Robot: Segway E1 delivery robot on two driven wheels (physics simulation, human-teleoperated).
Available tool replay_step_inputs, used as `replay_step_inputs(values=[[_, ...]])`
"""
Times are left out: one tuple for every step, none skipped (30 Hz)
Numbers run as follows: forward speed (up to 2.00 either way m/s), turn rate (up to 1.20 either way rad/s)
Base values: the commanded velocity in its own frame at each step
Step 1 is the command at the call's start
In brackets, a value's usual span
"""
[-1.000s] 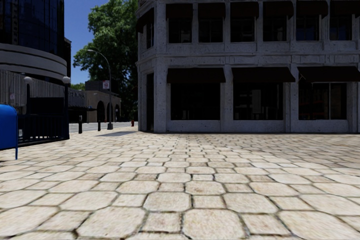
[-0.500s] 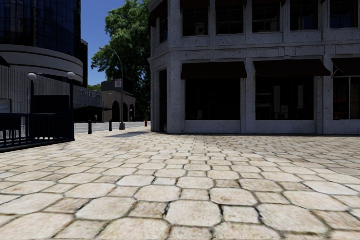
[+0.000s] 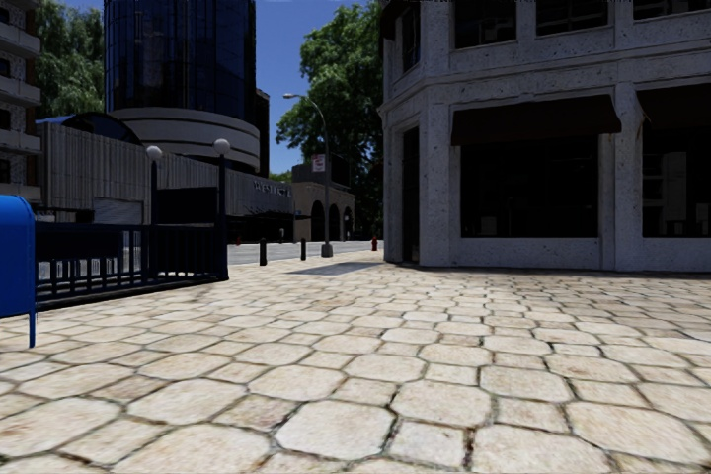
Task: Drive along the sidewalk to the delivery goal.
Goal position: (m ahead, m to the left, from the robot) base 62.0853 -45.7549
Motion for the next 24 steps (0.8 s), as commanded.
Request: replay_step_inputs(values=[[2.0,0.0],[2.0,0.0],[2.0,0.0],[2.0,0.0],[2.0,0.0],[2.0,0.0],[2.0,0.0],[2.0,0.0],[2.0,0.0],[2.0,0.0],[2.0,0.0],[2.0,0.0],[2.0,0.0],[2.0,0.0],[2.0,0.0],[2.0,0.0],[2.0,0.0],[2.0,0.0],[2.0,0.0],[2.0,0.0],[2.0,0.0],[2.0,0.46],[2.0,0.67],[2.0,0.87]])
